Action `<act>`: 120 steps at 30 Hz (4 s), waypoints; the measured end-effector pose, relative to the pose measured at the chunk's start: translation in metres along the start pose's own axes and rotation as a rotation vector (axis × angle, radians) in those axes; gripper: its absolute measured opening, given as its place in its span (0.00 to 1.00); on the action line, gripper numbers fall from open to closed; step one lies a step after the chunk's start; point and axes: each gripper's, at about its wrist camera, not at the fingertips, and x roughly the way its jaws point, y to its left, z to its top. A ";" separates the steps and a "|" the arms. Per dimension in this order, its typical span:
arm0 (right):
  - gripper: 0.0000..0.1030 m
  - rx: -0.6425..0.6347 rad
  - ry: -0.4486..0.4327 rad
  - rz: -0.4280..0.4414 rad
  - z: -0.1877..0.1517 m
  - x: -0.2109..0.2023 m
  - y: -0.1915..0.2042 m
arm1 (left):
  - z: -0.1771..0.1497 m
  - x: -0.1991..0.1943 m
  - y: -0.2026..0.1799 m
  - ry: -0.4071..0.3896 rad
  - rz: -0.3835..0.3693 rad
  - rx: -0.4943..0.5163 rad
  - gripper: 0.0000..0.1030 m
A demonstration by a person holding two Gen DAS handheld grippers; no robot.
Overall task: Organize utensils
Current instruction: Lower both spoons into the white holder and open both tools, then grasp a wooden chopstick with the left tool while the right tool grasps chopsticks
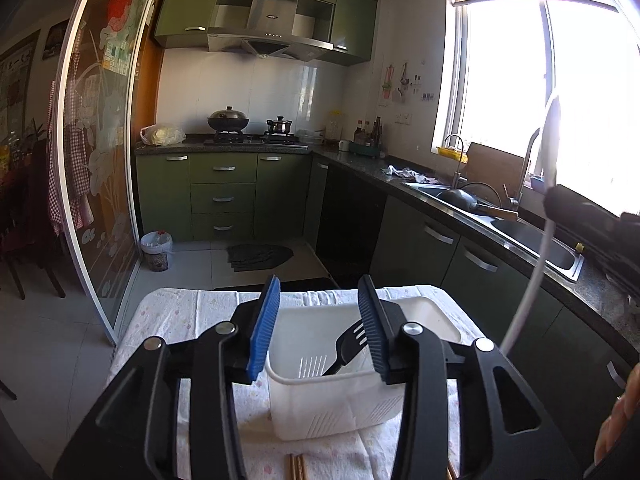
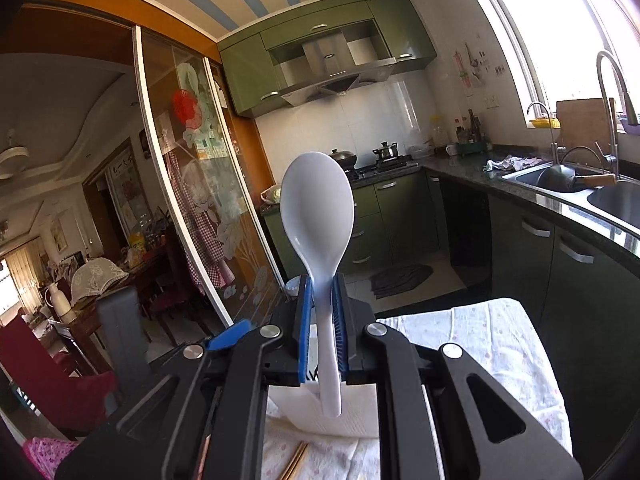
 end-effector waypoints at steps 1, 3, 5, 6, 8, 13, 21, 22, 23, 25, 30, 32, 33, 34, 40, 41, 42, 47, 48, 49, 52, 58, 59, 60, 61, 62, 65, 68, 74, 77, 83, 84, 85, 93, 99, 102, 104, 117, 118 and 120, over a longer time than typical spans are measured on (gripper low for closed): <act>0.11 -0.005 -0.009 -0.010 0.004 0.009 0.000 | -0.002 -0.007 0.002 0.000 0.000 0.002 0.41; 0.11 -0.012 -0.012 -0.027 0.009 0.027 -0.002 | -0.006 -0.019 0.008 0.000 0.004 0.006 0.41; 0.11 -0.020 -0.004 -0.050 0.008 0.045 -0.004 | -0.012 -0.031 0.012 0.008 0.011 0.016 0.42; 0.11 -0.024 0.006 -0.064 0.005 0.053 -0.005 | -0.015 -0.035 0.015 0.013 0.013 0.020 0.42; 0.11 -0.017 0.041 -0.080 -0.002 0.070 -0.010 | -0.022 -0.043 0.019 0.029 0.023 0.028 0.42; 0.11 -0.013 0.117 -0.091 -0.036 0.092 -0.017 | -0.038 -0.046 0.027 0.136 0.033 0.039 0.42; 0.37 -0.063 0.130 -0.104 -0.066 0.063 -0.014 | -0.076 -0.025 0.027 0.452 0.023 0.030 0.42; 0.37 -0.056 0.126 -0.099 -0.068 0.051 -0.015 | -0.082 -0.023 0.026 0.484 0.030 0.034 0.42; 0.37 -0.045 0.126 -0.096 -0.069 0.041 -0.016 | -0.088 -0.021 0.025 0.514 0.036 0.037 0.42; 0.37 -0.022 0.130 -0.083 -0.075 0.014 -0.021 | -0.098 -0.016 0.021 0.576 0.043 0.046 0.42; 0.37 0.033 0.171 -0.077 -0.105 -0.045 -0.038 | -0.119 -0.001 0.018 0.699 0.085 0.061 0.37; 0.37 0.066 0.186 -0.080 -0.120 -0.063 -0.047 | -0.127 0.008 0.022 0.749 0.102 0.056 0.28; 0.37 0.091 0.194 -0.072 -0.127 -0.071 -0.053 | -0.131 0.011 0.024 0.773 0.110 0.050 0.24; 0.37 0.113 0.202 -0.068 -0.134 -0.079 -0.058 | -0.134 0.016 0.027 0.794 0.118 0.043 0.22; 0.37 0.175 0.215 -0.065 -0.154 -0.107 -0.075 | -0.142 0.020 0.027 0.818 0.123 0.040 0.21; 0.37 0.180 0.217 -0.062 -0.154 -0.109 -0.074 | -0.141 0.020 0.026 0.818 0.118 0.039 0.21; 0.37 0.183 0.220 -0.059 -0.155 -0.110 -0.074 | -0.141 0.019 0.024 0.815 0.115 0.040 0.21; 0.37 0.185 0.222 -0.049 -0.153 -0.111 -0.069 | -0.140 0.017 0.017 0.814 0.104 0.055 0.21; 0.37 0.185 0.222 -0.047 -0.151 -0.110 -0.068 | -0.141 0.018 0.017 0.817 0.105 0.059 0.21; 0.37 0.187 0.223 -0.045 -0.149 -0.108 -0.066 | -0.142 0.018 0.017 0.820 0.104 0.059 0.21; 0.37 0.189 0.225 -0.040 -0.148 -0.108 -0.065 | -0.143 0.019 0.016 0.820 0.093 0.057 0.21; 0.37 0.200 0.235 -0.034 -0.146 -0.104 -0.066 | -0.143 0.020 0.015 0.823 0.077 0.059 0.21; 0.37 0.202 0.236 -0.032 -0.147 -0.104 -0.066 | -0.143 0.021 0.015 0.823 0.079 0.060 0.21; 0.37 0.202 0.238 -0.032 -0.147 -0.103 -0.065 | -0.144 0.021 0.015 0.824 0.080 0.063 0.21; 0.37 0.202 0.239 -0.033 -0.147 -0.103 -0.065 | -0.144 0.022 0.014 0.826 0.082 0.070 0.21; 0.37 0.204 0.241 -0.033 -0.146 -0.103 -0.065 | -0.145 0.023 0.014 0.831 0.083 0.071 0.21; 0.37 0.200 0.245 -0.036 -0.146 -0.102 -0.064 | -0.145 0.023 0.013 0.831 0.091 0.083 0.23; 0.38 0.183 0.273 -0.046 -0.147 -0.098 -0.062 | -0.145 0.022 0.015 0.839 0.102 0.080 0.23; 0.38 0.178 0.385 -0.053 -0.157 -0.076 -0.065 | -0.143 0.020 0.031 0.848 0.103 0.051 0.16; 0.38 0.193 0.452 -0.061 -0.161 -0.063 -0.070 | -0.143 0.019 0.036 0.849 0.105 0.050 0.13; 0.39 0.143 0.626 -0.069 -0.182 -0.029 -0.065 | -0.147 0.022 0.034 0.842 0.105 0.077 0.13; 0.39 0.121 0.638 -0.087 -0.186 -0.026 -0.063 | -0.147 0.022 0.031 0.834 0.108 0.095 0.13; 0.38 0.103 0.639 -0.120 -0.190 -0.024 -0.062 | -0.148 0.022 0.030 0.830 0.108 0.101 0.11; 0.32 0.066 0.682 -0.270 -0.209 -0.016 -0.081 | -0.148 0.019 0.030 0.828 0.092 0.106 0.12; 0.32 0.028 0.686 -0.321 -0.212 -0.017 -0.082 | -0.149 0.019 0.030 0.821 0.090 0.119 0.12; 0.32 0.016 0.703 -0.333 -0.216 -0.016 -0.082 | -0.148 0.019 0.029 0.822 0.090 0.117 0.12; 0.32 0.004 0.701 -0.337 -0.216 -0.015 -0.081 | -0.148 0.019 0.029 0.821 0.091 0.119 0.12; 0.18 -0.110 0.748 -0.344 -0.223 0.008 -0.065 | -0.150 0.018 0.025 0.806 0.105 0.144 0.11; 0.14 -0.117 0.752 -0.340 -0.223 0.011 -0.064 | -0.150 0.017 0.025 0.805 0.105 0.146 0.11; 0.10 -0.135 0.758 -0.337 -0.223 0.016 -0.061 | -0.150 0.017 0.024 0.807 0.101 0.141 0.10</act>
